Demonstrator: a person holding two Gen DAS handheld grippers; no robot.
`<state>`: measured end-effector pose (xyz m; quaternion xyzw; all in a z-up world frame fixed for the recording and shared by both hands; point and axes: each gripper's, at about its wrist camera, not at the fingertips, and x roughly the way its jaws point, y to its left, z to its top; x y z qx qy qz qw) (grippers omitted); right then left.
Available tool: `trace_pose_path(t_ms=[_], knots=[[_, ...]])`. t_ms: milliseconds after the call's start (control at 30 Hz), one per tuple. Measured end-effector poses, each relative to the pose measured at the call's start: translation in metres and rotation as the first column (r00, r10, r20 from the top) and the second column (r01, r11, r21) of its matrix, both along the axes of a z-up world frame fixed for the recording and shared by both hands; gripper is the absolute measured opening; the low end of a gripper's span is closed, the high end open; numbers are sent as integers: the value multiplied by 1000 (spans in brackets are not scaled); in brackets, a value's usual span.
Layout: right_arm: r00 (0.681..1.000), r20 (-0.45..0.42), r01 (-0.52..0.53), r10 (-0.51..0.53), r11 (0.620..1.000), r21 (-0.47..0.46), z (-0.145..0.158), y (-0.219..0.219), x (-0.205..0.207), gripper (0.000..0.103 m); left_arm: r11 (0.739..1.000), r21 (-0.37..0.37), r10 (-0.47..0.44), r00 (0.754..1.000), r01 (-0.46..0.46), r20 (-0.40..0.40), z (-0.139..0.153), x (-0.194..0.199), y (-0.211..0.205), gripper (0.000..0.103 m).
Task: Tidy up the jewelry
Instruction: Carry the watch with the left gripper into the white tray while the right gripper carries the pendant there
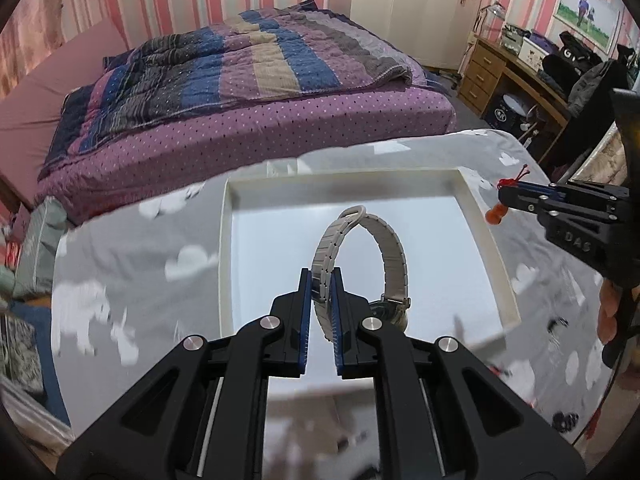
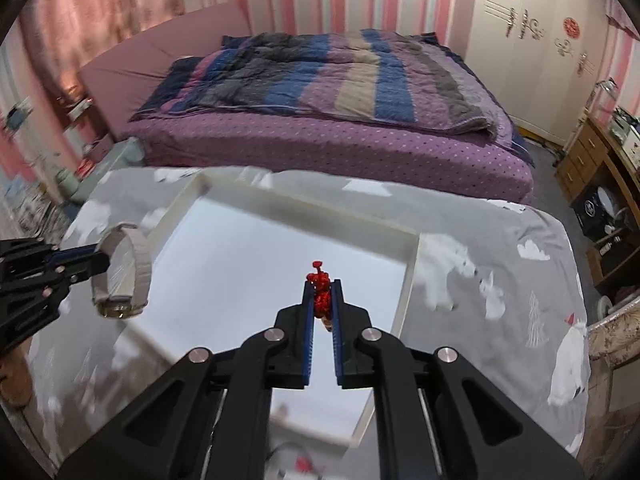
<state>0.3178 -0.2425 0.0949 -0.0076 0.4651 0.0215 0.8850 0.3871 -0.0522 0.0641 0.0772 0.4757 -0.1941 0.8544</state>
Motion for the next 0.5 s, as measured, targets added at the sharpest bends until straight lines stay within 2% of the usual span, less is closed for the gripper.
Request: trace_pose_path(t_ms=[100,233,500], knots=[[999,-12,38,-38,999,-19,-18,-9,29,8,1000,-5,6,999,-6,-32,-18,32,-10,7],[998,-24,55,-55,998,11,-41,-20,55,8,999,-12,37,997,-37,-64,-44,64,-18,8],[995,-41,98,-96,993,64,-87,-38,85,8,996,11,89,992,-88,-94,-86,88,-24,8]])
